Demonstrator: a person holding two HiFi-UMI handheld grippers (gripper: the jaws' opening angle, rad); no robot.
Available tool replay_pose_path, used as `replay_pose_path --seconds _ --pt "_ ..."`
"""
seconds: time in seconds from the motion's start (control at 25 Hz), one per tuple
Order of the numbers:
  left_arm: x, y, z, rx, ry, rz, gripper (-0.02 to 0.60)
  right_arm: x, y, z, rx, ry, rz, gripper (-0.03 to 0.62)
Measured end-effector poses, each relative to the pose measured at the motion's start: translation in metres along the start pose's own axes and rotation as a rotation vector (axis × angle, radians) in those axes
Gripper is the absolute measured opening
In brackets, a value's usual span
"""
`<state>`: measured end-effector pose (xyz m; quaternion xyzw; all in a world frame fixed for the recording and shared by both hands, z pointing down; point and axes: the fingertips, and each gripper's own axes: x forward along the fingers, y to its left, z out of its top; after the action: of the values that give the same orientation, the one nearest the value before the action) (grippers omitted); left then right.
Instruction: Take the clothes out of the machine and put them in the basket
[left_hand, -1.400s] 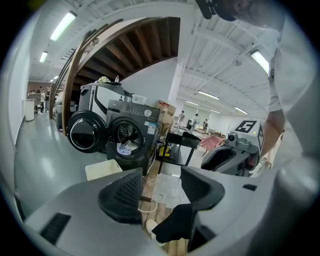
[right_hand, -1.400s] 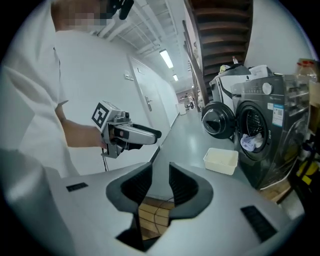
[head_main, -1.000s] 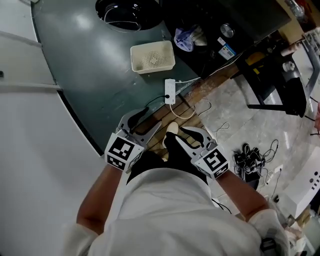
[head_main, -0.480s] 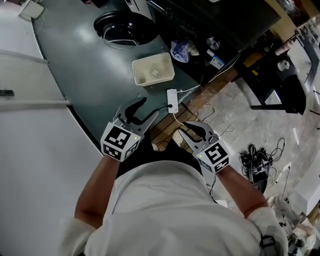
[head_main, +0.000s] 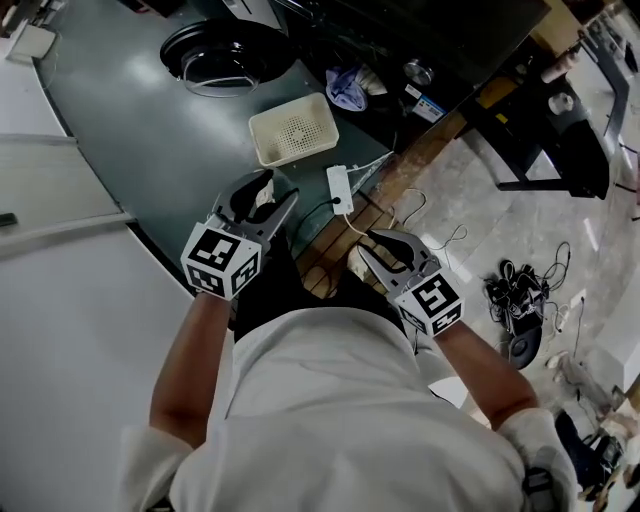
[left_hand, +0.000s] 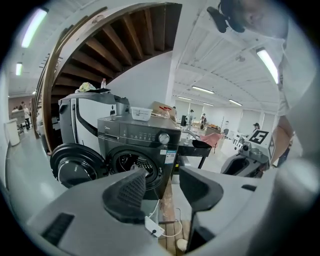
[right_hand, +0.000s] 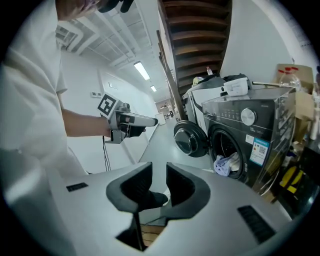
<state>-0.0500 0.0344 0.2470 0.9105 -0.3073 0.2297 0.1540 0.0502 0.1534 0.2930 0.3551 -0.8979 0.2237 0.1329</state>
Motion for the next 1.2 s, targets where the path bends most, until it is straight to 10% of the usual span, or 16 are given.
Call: replay_pose_path --seconds 1.2 --pt "0.347 0.141 -0.125 0.161 0.149 -0.334 0.282 0.195 -0.127 -0.088 0.136 0.085 -0.291 0.169"
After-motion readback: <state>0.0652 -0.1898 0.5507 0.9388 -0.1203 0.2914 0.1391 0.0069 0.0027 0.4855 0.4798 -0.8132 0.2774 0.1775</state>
